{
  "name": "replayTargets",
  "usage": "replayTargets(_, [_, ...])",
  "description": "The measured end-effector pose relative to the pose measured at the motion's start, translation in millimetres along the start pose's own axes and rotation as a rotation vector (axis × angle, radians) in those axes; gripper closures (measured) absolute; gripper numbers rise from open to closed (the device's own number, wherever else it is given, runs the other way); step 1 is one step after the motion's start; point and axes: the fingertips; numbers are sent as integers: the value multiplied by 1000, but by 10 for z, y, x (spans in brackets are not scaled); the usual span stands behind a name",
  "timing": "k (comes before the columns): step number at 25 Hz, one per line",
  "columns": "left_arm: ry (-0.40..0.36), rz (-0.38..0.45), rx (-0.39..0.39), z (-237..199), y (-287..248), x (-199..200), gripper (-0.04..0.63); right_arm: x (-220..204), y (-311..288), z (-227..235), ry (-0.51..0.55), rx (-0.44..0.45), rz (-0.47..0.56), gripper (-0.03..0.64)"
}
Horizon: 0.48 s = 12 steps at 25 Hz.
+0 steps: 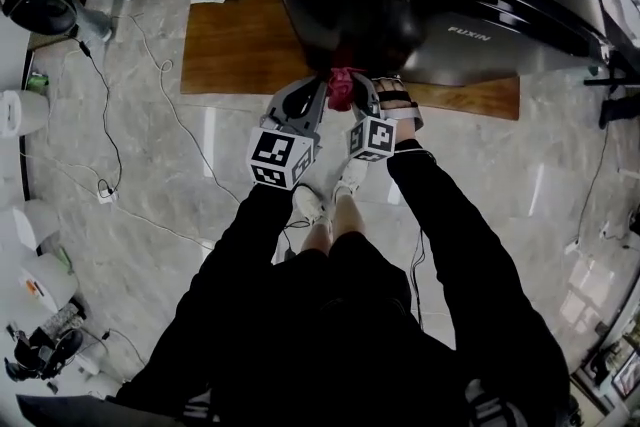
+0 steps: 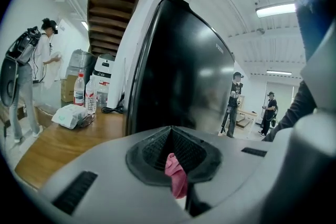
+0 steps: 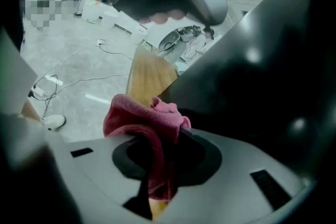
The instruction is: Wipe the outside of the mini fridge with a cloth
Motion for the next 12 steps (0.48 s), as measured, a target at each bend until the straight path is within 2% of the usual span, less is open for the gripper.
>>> replayTargets(2, [1,2,2,91,101,80,591,-44,43,-107,-65,75,-13,525])
replayTargets(4, [3,19,2,164,204,227,591,3,159,-34,-115,88,10,524])
replayTargets(12, [5,86,3,565,958,899,591,759,1257,931,-287,-70,225,520])
Point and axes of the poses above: the fingertips, and each gripper's own axes: y backward along the fingers, z to its right, x out of its top, and after that the axes turned 15 degrees about y, right-handed
